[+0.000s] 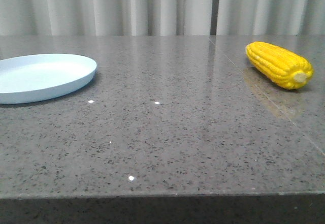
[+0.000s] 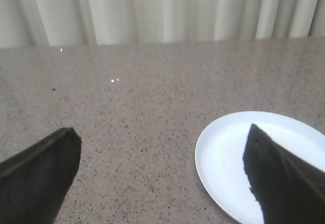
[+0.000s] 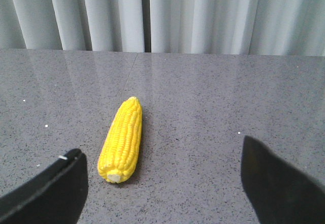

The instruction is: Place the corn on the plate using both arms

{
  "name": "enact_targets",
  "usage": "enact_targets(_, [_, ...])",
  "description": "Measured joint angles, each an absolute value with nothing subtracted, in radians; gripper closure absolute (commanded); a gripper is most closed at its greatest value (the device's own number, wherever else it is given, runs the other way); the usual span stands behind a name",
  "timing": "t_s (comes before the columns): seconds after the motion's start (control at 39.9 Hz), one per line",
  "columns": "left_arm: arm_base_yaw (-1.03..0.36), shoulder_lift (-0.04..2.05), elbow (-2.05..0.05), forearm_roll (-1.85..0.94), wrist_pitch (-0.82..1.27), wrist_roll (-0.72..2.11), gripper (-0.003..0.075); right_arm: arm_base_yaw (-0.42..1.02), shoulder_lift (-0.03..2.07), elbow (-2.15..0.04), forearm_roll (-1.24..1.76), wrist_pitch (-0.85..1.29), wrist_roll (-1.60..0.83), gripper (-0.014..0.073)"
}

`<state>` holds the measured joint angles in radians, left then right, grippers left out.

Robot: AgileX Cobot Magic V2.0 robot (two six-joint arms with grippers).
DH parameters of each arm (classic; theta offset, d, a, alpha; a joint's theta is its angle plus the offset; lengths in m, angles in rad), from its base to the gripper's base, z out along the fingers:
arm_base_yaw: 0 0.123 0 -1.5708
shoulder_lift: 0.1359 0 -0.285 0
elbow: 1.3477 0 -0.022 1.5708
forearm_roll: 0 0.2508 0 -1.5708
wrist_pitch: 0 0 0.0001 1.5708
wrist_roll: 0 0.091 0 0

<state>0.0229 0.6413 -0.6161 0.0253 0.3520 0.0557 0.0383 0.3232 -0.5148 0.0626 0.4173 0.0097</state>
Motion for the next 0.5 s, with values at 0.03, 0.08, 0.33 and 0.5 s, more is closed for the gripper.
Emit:
enact_targets(0.03, [0.015, 0.667, -0.641, 0.025, 0.373, 0.056, 0.0101, 0.038, 0.323, -0.515, 0.063, 0.417, 0.010, -0.0041])
enact_targets(0.08, [-0.004, 0.736, -0.683, 0.025, 0.406, 0.056, 0.0101, 0.038, 0.323, -0.515, 0.063, 0.417, 0.010, -0.0041])
enact_targets(0.33, [-0.073, 1.058, -0.906, -0.009, 0.655, 0.054, 0.0101, 0.038, 0.323, -0.515, 0.063, 0.417, 0.010, -0.0041])
enact_targets(0.5, [-0.074, 1.263, -1.041, -0.043, 0.782, 0.054, 0.0101, 0.038, 0.323, -0.515, 0.063, 0.417, 0.010, -0.0041])
